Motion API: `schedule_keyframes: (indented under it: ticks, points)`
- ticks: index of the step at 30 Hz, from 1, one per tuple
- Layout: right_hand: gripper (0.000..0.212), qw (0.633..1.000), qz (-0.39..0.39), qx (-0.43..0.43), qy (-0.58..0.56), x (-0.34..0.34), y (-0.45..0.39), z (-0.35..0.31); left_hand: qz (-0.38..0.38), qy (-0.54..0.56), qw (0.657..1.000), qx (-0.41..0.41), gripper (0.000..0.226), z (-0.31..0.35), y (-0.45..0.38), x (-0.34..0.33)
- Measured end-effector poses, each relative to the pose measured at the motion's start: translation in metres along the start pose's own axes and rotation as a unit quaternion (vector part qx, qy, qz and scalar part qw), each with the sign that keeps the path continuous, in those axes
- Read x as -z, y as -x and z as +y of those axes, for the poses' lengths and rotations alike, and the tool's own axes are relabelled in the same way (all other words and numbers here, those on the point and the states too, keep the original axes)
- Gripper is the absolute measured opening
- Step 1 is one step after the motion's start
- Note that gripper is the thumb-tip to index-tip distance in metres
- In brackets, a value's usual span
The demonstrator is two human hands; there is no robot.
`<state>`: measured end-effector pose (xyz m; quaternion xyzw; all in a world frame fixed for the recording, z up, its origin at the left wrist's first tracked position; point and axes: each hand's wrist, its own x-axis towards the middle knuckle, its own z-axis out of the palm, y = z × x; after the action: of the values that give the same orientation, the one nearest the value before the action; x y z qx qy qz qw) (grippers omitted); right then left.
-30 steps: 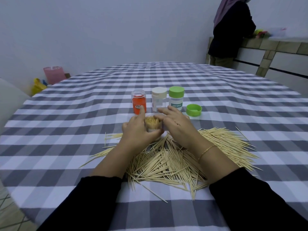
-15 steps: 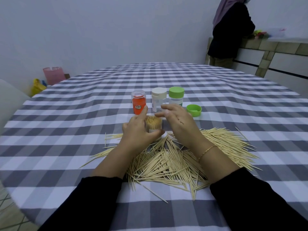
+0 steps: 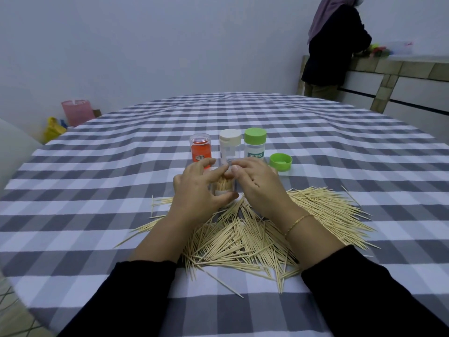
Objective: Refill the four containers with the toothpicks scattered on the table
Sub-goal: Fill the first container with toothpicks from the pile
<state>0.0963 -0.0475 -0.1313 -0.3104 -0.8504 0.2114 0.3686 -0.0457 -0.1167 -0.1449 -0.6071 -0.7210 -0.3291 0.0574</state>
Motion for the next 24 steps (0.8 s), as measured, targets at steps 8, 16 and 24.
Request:
schedule_keyframes:
  ticks: [8, 16, 24]
  points:
    - [0.042, 0.971, 0.091, -0.147, 0.162, 0.008, -0.007, 0.017, 0.001, -0.039, 0.999, -0.02, 0.065, 0.002, 0.0, 0.004]
    - [0.045, 0.918, 0.01, -0.27, 0.29, 0.018, -0.008, 0.042, -0.008, -0.001, 0.999, -0.039, 0.052, 0.003, 0.0, 0.004]
    - [0.021, 0.936, 0.067, -0.217, 0.27, 0.023, -0.009, 0.03, -0.061, 0.075, 0.994, 0.053, 0.103, 0.004, 0.001, 0.008]
